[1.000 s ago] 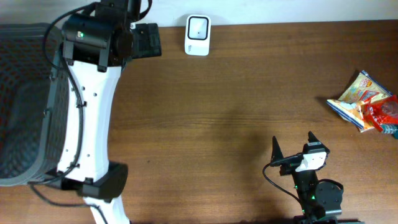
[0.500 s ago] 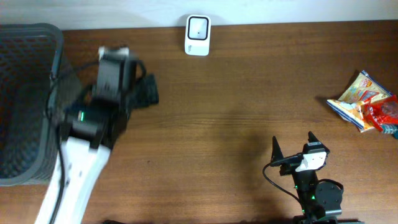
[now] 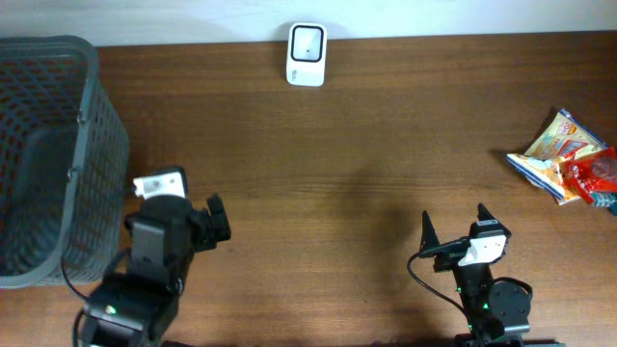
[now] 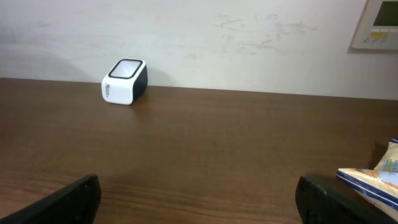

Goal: Scan the item barcode

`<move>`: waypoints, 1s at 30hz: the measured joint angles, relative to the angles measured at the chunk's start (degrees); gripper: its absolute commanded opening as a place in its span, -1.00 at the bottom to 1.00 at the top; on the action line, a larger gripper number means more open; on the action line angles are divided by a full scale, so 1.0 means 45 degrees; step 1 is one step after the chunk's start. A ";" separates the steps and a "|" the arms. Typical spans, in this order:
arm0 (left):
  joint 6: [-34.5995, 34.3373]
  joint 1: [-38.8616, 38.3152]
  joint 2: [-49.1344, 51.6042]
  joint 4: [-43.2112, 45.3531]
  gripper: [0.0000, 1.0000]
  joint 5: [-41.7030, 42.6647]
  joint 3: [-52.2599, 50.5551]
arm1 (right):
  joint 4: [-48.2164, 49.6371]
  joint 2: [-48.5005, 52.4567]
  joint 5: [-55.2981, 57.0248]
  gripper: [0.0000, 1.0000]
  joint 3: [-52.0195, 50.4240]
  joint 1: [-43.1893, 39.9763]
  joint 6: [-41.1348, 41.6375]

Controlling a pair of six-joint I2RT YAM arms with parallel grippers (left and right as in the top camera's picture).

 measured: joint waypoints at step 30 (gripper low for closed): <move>0.1579 0.1603 -0.9165 0.9117 0.98 0.2409 -1.0603 | 0.0000 0.0000 -0.0005 0.97 0.0000 0.0010 0.0005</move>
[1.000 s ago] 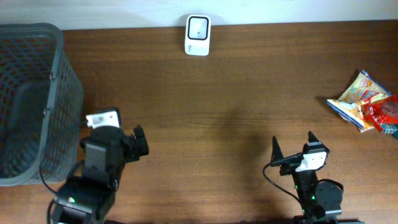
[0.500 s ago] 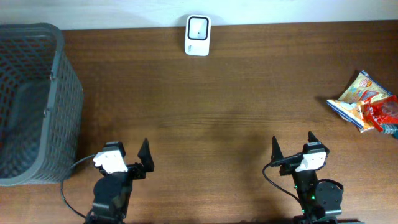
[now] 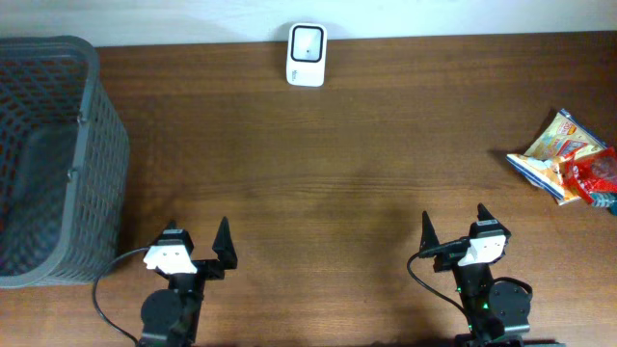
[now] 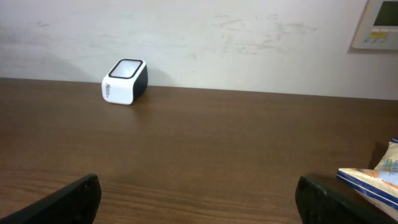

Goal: Scan the item barcode

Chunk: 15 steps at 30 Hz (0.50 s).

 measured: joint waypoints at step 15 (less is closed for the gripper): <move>0.0928 0.0986 -0.0753 -0.0044 0.98 0.0306 -0.0005 | 0.0000 0.0000 0.0000 0.97 0.0000 0.0000 0.0000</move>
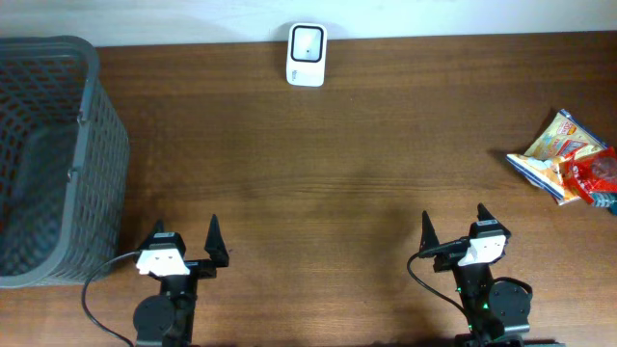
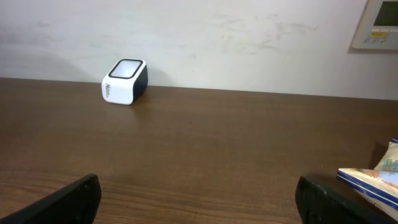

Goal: Scan the item barcode

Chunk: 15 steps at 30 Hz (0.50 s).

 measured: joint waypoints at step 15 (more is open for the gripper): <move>0.1365 0.0000 0.0000 0.0000 0.97 -0.0102 0.0000 | 0.0000 0.0000 0.0000 0.97 0.0000 0.0000 0.0000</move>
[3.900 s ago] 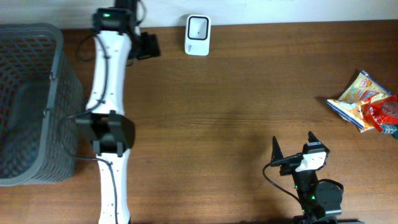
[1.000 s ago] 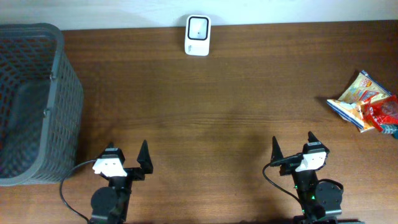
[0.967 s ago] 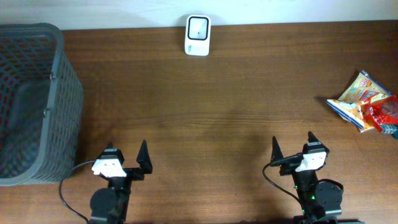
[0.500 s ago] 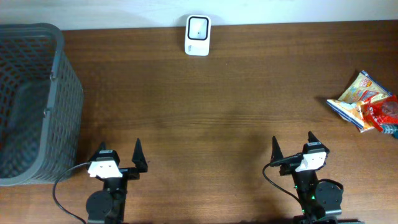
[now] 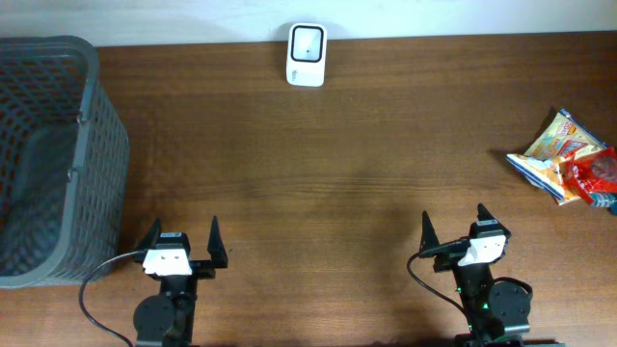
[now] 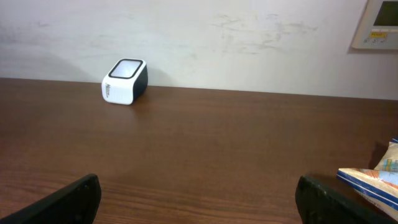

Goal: Scan the item barcode

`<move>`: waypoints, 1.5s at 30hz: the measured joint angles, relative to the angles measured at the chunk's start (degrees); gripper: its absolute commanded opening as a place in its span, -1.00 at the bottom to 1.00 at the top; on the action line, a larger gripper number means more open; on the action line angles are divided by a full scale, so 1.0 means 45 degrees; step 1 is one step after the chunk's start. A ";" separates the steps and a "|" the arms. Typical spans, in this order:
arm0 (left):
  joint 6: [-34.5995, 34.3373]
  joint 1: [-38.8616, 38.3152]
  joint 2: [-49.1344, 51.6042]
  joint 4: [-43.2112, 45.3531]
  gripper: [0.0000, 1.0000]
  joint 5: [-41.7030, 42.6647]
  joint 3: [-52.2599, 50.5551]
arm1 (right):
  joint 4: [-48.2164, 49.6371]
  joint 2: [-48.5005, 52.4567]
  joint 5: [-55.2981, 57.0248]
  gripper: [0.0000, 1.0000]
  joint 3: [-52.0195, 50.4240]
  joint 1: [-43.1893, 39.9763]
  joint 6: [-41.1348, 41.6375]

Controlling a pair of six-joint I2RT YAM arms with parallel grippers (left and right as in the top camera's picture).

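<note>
The white barcode scanner [image 5: 307,42] with a black top window stands at the table's far edge; the right wrist view shows the scanner [image 6: 124,81] against the wall. A pile of snack packets [image 5: 569,157] lies at the right edge, one packet [image 6: 372,179] showing beside the right finger. My right gripper [image 5: 453,226] rests open near the front edge, its fingertips [image 6: 81,196] wide apart with nothing between them. My left gripper [image 5: 182,236] rests open near the front left, empty.
A dark grey mesh basket [image 5: 48,154] fills the left side of the table. A wall panel [image 6: 376,23] hangs at the upper right behind the table. Brown wooden table [image 5: 347,164] between the arms and the scanner.
The left arm has shifted very slightly to the right near the front edge. The right arm, scanner and packets have not moved.
The left arm was stretched out beside the basket with its wrist turned. One second later it was folded back near the front edge, gripper open and pointing forward, and it has stayed about there. The right arm stayed still throughout.
</note>
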 measured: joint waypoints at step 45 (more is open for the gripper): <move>0.0481 0.0826 0.0000 0.0000 0.97 -0.0107 0.0000 | 0.0000 0.0000 0.0000 0.97 0.0000 0.0000 0.0039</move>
